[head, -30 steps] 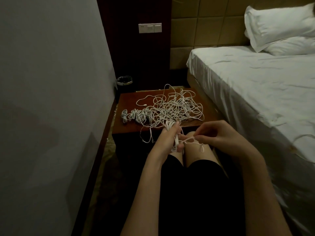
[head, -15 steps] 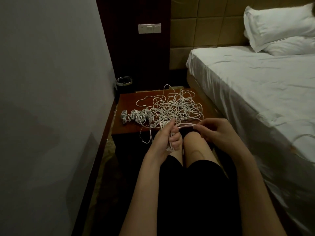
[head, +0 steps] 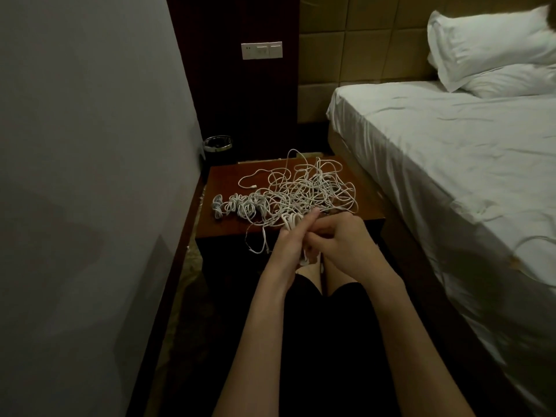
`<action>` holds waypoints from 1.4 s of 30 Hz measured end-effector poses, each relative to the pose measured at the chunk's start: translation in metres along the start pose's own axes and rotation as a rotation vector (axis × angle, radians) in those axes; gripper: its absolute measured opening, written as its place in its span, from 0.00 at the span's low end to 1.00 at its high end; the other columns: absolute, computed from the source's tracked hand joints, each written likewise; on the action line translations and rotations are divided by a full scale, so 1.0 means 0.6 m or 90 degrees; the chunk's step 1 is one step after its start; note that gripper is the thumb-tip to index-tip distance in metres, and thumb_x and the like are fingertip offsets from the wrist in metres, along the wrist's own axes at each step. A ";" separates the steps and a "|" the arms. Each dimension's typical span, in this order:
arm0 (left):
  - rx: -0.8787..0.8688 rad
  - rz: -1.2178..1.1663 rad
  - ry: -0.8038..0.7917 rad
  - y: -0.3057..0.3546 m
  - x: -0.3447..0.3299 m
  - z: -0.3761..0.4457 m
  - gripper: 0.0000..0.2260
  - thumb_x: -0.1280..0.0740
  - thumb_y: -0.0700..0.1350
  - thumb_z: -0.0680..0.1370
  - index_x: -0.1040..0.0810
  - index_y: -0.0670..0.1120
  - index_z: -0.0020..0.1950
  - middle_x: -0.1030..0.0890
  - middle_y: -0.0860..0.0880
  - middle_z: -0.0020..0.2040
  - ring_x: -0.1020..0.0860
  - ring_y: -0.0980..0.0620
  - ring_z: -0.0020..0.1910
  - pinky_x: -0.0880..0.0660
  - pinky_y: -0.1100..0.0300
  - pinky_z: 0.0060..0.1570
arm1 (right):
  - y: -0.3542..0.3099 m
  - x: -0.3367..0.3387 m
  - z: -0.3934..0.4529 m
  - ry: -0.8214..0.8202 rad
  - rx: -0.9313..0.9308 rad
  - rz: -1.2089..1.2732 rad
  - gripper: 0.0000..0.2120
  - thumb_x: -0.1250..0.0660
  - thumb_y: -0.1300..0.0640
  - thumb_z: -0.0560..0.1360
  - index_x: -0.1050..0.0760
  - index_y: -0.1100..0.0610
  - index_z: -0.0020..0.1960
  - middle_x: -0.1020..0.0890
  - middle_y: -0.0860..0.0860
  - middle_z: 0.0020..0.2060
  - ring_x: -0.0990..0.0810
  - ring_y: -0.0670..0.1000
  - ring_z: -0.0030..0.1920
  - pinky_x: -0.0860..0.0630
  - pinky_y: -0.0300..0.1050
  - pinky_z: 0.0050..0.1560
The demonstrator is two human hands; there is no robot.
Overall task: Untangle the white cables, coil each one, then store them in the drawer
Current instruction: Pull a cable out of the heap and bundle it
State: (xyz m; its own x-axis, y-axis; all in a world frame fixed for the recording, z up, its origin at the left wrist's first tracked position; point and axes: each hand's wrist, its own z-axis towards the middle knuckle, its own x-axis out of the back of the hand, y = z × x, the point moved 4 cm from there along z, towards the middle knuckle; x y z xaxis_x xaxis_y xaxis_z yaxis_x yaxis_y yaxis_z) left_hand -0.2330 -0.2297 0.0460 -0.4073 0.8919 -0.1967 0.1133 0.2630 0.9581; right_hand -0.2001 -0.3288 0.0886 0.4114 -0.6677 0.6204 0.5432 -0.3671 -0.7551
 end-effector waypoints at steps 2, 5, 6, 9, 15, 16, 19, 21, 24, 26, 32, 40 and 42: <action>-0.012 -0.015 0.044 0.002 0.006 0.003 0.17 0.35 0.53 0.79 0.24 0.44 0.35 0.27 0.48 0.28 0.29 0.54 0.23 0.32 0.60 0.29 | -0.002 -0.002 0.000 -0.021 0.007 -0.003 0.08 0.32 0.55 0.76 0.18 0.46 0.41 0.17 0.45 0.32 0.17 0.47 0.35 0.18 0.54 0.43; -0.027 -0.074 0.112 0.003 0.017 0.008 0.16 0.41 0.49 0.81 0.33 0.45 0.35 0.32 0.50 0.25 0.33 0.54 0.21 0.35 0.62 0.26 | -0.001 0.009 0.000 -0.051 0.004 0.044 0.05 0.31 0.57 0.76 0.17 0.52 0.49 0.16 0.47 0.36 0.17 0.52 0.37 0.18 0.52 0.44; -0.035 -0.113 0.123 0.003 0.021 0.010 0.15 0.42 0.47 0.82 0.35 0.46 0.35 0.33 0.51 0.23 0.34 0.55 0.20 0.36 0.62 0.26 | 0.000 0.014 0.001 -0.053 0.005 0.047 0.05 0.30 0.59 0.75 0.17 0.53 0.48 0.16 0.47 0.37 0.17 0.53 0.37 0.18 0.52 0.43; -0.057 -0.166 0.132 0.000 0.024 0.011 0.14 0.43 0.47 0.82 0.36 0.46 0.36 0.33 0.52 0.24 0.34 0.55 0.22 0.37 0.59 0.28 | 0.000 0.014 0.002 -0.054 0.005 0.078 0.03 0.28 0.59 0.73 0.16 0.52 0.45 0.15 0.49 0.39 0.16 0.53 0.41 0.18 0.55 0.46; -0.038 -0.163 0.133 -0.001 0.014 0.010 0.20 0.41 0.55 0.82 0.24 0.38 0.50 0.25 0.48 0.34 0.28 0.52 0.33 0.29 0.62 0.29 | 0.002 -0.010 0.007 -0.023 0.030 0.048 0.03 0.27 0.57 0.73 0.18 0.49 0.44 0.16 0.44 0.39 0.17 0.43 0.42 0.19 0.47 0.49; -0.053 -0.213 0.126 0.003 0.019 0.010 0.20 0.43 0.54 0.83 0.27 0.41 0.41 0.28 0.50 0.28 0.30 0.51 0.30 0.30 0.62 0.27 | 0.003 -0.003 0.007 -0.006 0.025 0.065 0.03 0.28 0.57 0.73 0.18 0.50 0.44 0.16 0.45 0.39 0.17 0.43 0.41 0.19 0.44 0.47; -0.080 -0.291 0.110 0.023 0.036 0.005 0.22 0.48 0.53 0.84 0.36 0.45 0.33 0.30 0.49 0.23 0.28 0.52 0.26 0.27 0.65 0.25 | 0.010 0.030 0.001 0.052 -0.006 0.152 0.03 0.33 0.59 0.77 0.20 0.56 0.48 0.19 0.48 0.38 0.22 0.39 0.34 0.26 0.32 0.35; -0.085 -0.242 0.083 0.025 0.042 0.008 0.23 0.49 0.55 0.84 0.35 0.45 0.33 0.22 0.46 0.29 0.23 0.51 0.33 0.22 0.62 0.35 | 0.013 0.048 -0.002 0.079 -0.015 0.152 0.06 0.35 0.56 0.78 0.20 0.57 0.49 0.19 0.49 0.38 0.24 0.37 0.32 0.30 0.31 0.34; -0.068 -0.155 0.022 0.025 0.024 0.004 0.26 0.51 0.58 0.83 0.27 0.39 0.40 0.16 0.42 0.49 0.19 0.43 0.52 0.24 0.51 0.56 | 0.004 0.042 -0.004 0.026 -0.026 0.156 0.06 0.36 0.54 0.79 0.21 0.53 0.49 0.19 0.48 0.38 0.24 0.37 0.32 0.30 0.32 0.34; -0.050 -0.154 -0.032 0.023 0.005 0.002 0.30 0.51 0.58 0.83 0.22 0.35 0.47 0.16 0.41 0.52 0.18 0.46 0.52 0.22 0.53 0.53 | -0.007 0.025 -0.006 -0.059 -0.034 0.121 0.05 0.34 0.53 0.78 0.21 0.51 0.52 0.19 0.46 0.42 0.22 0.37 0.38 0.27 0.32 0.37; -0.064 -0.130 -0.088 0.024 -0.023 -0.011 0.28 0.50 0.56 0.83 0.23 0.49 0.28 0.17 0.48 0.53 0.19 0.53 0.53 0.23 0.60 0.53 | -0.007 -0.013 0.001 -0.038 -0.057 -0.181 0.21 0.33 0.47 0.73 0.29 0.50 0.64 0.25 0.47 0.53 0.23 0.48 0.52 0.24 0.48 0.55; -0.070 -0.057 -0.068 0.019 -0.006 -0.002 0.24 0.46 0.58 0.83 0.15 0.48 0.43 0.16 0.49 0.46 0.20 0.52 0.49 0.25 0.57 0.55 | -0.012 -0.034 -0.001 -0.068 -0.064 -0.010 0.17 0.36 0.56 0.79 0.36 0.45 0.64 0.25 0.43 0.39 0.24 0.41 0.32 0.30 0.26 0.29; -0.061 -0.054 -0.064 0.020 -0.004 -0.001 0.23 0.45 0.55 0.83 0.18 0.45 0.39 0.16 0.49 0.50 0.19 0.53 0.50 0.24 0.57 0.56 | -0.009 -0.034 0.000 -0.087 -0.052 -0.009 0.09 0.37 0.57 0.79 0.28 0.51 0.59 0.23 0.45 0.39 0.24 0.45 0.37 0.30 0.28 0.32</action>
State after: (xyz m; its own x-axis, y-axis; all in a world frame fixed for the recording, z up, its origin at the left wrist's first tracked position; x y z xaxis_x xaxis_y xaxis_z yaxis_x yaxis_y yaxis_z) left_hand -0.2312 -0.2289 0.0579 -0.3184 0.9018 -0.2923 -0.0068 0.3061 0.9520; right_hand -0.2112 -0.3131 0.0798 0.5029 -0.5695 0.6502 0.4907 -0.4312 -0.7572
